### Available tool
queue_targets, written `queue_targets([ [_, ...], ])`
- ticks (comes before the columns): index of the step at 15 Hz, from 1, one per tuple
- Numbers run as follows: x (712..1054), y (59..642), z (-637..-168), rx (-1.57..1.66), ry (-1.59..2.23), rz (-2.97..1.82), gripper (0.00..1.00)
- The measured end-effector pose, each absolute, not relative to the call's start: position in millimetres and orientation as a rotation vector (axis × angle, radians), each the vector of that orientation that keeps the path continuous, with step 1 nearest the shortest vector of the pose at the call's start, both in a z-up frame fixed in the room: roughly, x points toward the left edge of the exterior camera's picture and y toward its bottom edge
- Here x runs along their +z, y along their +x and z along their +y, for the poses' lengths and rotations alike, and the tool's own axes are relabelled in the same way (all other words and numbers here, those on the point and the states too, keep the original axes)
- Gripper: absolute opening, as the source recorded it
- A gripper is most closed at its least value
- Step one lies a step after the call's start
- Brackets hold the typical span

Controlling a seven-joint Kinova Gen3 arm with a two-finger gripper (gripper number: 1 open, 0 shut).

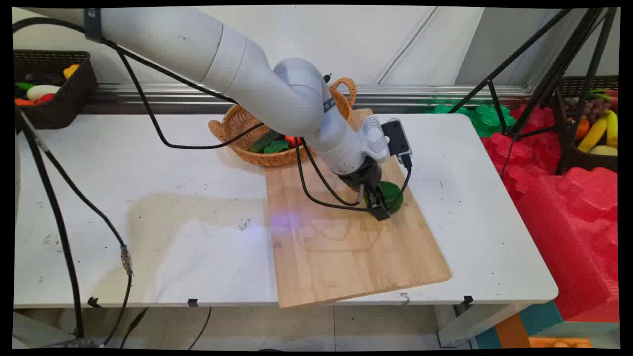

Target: Pick up the potato from the vegetable basket

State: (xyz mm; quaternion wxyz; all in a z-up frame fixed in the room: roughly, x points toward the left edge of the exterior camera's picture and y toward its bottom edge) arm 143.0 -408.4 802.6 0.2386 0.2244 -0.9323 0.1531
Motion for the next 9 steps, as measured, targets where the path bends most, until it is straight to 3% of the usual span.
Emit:
queue_targets([
  [4, 813, 148, -406, 0.421, 0.621, -2.537, 1.0],
  [9, 856, 169, -393, 0.445, 0.595, -2.476, 1.0],
])
